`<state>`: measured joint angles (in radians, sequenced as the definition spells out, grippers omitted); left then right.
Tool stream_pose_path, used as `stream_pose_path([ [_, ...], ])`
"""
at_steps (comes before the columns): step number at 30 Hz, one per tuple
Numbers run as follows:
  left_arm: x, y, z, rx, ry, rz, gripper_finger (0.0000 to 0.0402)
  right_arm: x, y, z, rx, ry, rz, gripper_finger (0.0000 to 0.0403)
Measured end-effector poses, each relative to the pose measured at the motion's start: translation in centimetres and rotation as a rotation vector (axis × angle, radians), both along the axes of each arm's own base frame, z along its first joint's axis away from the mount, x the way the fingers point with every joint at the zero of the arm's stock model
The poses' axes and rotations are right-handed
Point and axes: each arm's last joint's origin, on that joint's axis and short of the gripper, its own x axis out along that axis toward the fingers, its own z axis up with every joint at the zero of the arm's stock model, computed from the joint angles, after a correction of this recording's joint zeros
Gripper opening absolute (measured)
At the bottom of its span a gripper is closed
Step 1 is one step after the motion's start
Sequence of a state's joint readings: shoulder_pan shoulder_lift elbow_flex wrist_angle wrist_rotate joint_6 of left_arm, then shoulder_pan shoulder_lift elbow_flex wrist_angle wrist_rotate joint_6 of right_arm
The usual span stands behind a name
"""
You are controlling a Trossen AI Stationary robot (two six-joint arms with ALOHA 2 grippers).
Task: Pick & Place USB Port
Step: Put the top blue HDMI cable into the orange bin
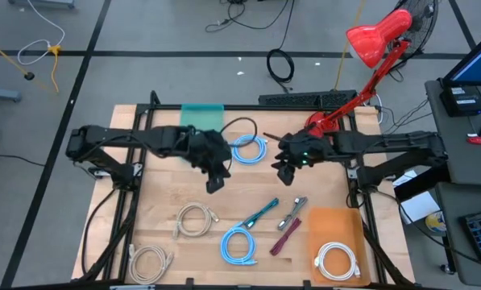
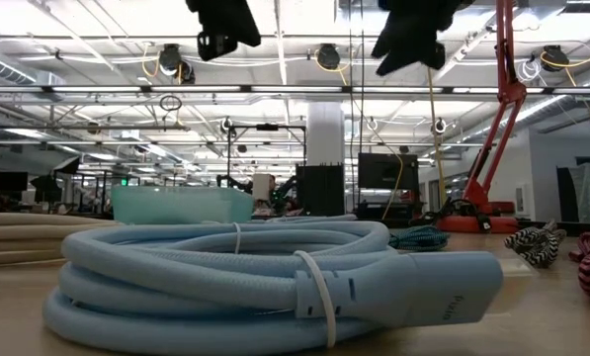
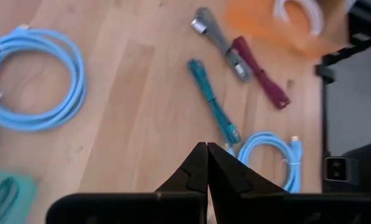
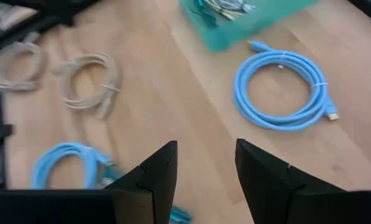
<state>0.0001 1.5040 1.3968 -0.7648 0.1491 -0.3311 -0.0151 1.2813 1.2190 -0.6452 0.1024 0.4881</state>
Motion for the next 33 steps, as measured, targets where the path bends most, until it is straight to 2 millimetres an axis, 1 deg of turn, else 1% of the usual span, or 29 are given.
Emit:
stream_pose_path([
  [5, -0.4, -1.6, -0.3, 0.039, 0.047, 0.067, 0.0005, 1.7, -2.0, -1.6, -0.037, 0.044, -0.025, 0.0150],
  [8, -0.5, -2.2, -0.3, 0.053, 0.059, 0.087, 0.0005, 2.5, -3.7, -2.6, -0.045, 0.065, -0.030, 0.0151],
  [10, -0.5, -2.7, -0.4, 0.052, 0.060, 0.092, 0.0005, 3.3, -5.1, -3.5, -0.017, 0.063, -0.029, 0.0151],
  [13, -0.6, -3.1, -0.4, 0.046, 0.061, 0.089, 0.0005, 4.0, -7.0, -5.0, 0.038, 0.089, -0.024, 0.0151],
  [15, -0.6, -3.4, -0.4, 0.052, 0.060, 0.095, 0.0005, 4.7, -8.1, -5.9, 0.044, 0.082, -0.012, 0.0151],
  [17, -0.7, -3.6, -0.4, 0.060, 0.058, 0.094, 0.0005, 5.0, -9.0, -6.7, 0.028, 0.095, 0.008, 0.0151],
  [20, -0.7, -3.7, -0.4, 0.065, 0.060, 0.096, 0.0005, 6.0, -10.3, -7.8, 0.004, 0.066, 0.046, 0.0151],
  [23, -0.7, -3.9, -0.4, 0.063, 0.062, 0.093, 0.0005, 6.3, -11.6, -9.4, 0.038, 0.095, 0.047, 0.0155],
  [25, -0.8, -4.1, -0.4, 0.065, 0.067, 0.087, 0.0005, 6.5, -12.5, -10.5, 0.058, 0.131, 0.025, 0.0167],
  [27, -0.8, -4.2, -0.4, 0.067, 0.071, 0.086, 0.0005, 6.4, -13.0, -11.9, 0.088, 0.199, 0.010, 0.0185],
  [28, -0.9, -4.2, -0.5, 0.071, 0.075, 0.086, 0.0005, 6.6, -13.4, -12.3, 0.093, 0.203, 0.001, 0.0196],
  [31, -0.9, -4.2, -0.5, 0.075, 0.081, 0.088, 0.0005, 6.8, -13.9, -13.2, 0.107, 0.242, -0.005, 0.0229],
  [33, -1.0, -4.1, -0.5, 0.079, 0.084, 0.086, 0.0005, 7.4, -14.3, -13.4, 0.090, 0.221, -0.007, 0.0249],
])
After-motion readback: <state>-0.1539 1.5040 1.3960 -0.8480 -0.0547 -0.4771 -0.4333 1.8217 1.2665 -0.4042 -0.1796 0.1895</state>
